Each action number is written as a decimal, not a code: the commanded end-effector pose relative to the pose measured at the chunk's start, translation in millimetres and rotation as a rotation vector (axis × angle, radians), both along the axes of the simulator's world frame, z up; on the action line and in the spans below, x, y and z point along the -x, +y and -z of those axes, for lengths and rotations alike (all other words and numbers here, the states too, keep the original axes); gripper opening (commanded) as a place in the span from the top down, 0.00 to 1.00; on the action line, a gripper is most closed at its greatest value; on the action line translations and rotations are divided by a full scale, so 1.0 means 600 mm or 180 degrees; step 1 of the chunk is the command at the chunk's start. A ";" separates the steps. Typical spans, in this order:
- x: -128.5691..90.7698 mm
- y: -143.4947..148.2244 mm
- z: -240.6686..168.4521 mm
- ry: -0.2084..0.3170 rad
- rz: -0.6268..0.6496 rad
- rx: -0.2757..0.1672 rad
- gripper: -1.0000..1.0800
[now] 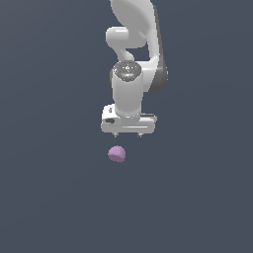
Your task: Pick up the object and move it to a goal position.
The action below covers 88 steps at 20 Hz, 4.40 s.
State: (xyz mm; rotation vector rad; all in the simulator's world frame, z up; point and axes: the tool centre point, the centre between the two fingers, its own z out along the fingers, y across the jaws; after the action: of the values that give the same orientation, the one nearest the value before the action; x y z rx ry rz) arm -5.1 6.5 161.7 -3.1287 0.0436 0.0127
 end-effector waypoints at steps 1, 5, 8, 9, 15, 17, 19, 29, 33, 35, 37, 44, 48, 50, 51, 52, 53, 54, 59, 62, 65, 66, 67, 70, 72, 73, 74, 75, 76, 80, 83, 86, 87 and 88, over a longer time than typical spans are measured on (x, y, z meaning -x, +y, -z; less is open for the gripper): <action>0.000 0.000 0.000 0.0000 0.0000 0.0000 0.04; 0.001 0.006 -0.003 0.0006 -0.0063 0.0016 0.04; 0.003 0.018 -0.008 0.0015 -0.0170 0.0046 0.04; 0.003 0.021 -0.010 0.0018 -0.0195 0.0054 0.04; 0.004 0.023 -0.011 0.0020 -0.0218 0.0060 0.04; 0.003 0.022 -0.010 0.0019 -0.0243 0.0060 0.04; 0.003 0.022 -0.009 0.0019 -0.0287 0.0061 0.04; -0.002 0.010 0.003 0.0018 -0.0738 0.0064 0.04; -0.005 0.002 0.011 0.0017 -0.1030 0.0065 0.04; -0.007 -0.002 0.015 0.0017 -0.1192 0.0065 0.04; -0.009 -0.006 0.019 0.0016 -0.1353 0.0064 0.04; -0.014 -0.021 0.034 0.0012 -0.1919 0.0060 0.04; -0.017 -0.029 0.042 0.0009 -0.2242 0.0056 0.04; -0.019 -0.033 0.046 0.0007 -0.2403 0.0053 0.04; -0.019 -0.035 0.048 0.0006 -0.2484 0.0052 0.04; -0.020 -0.038 0.051 0.0005 -0.2564 0.0051 0.04; -0.021 -0.040 0.053 0.0004 -0.2645 0.0049 0.04; -0.021 -0.042 0.055 0.0002 -0.2725 0.0048 0.04; -0.025 -0.052 0.065 -0.0006 -0.3128 0.0040 0.04; -0.027 -0.058 0.071 -0.0012 -0.3369 0.0035 0.04; -0.029 -0.064 0.077 -0.0020 -0.3609 0.0031 0.04; -0.029 -0.066 0.079 -0.0022 -0.3685 0.0029 0.04; -0.030 -0.068 0.081 -0.0025 -0.3757 0.0028 0.04; -0.031 -0.073 0.085 -0.0032 -0.3947 0.0024 0.04; -0.032 -0.075 0.088 -0.0036 -0.4054 0.0022 0.04; -0.033 -0.076 0.089 -0.0038 -0.4101 0.0021 0.04; -0.033 -0.078 0.090 -0.0040 -0.4144 0.0020 0.04; -0.033 -0.078 0.091 -0.0041 -0.4183 0.0020 0.04; -0.033 -0.079 0.092 -0.0043 -0.4217 0.0019 0.04; -0.034 -0.082 0.094 -0.0047 -0.4316 0.0017 0.04; -0.034 -0.083 0.095 -0.0049 -0.4346 0.0017 0.04; -0.034 -0.083 0.095 -0.0048 -0.4334 0.0017 0.04; -0.034 -0.083 0.097 -0.0048 -0.4334 0.0017 0.04; -0.034 -0.083 0.101 -0.0048 -0.4334 0.0017 0.04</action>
State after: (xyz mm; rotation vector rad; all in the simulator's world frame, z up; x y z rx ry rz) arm 15.6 -43.1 103.5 -2.4689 -1.9435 -0.0003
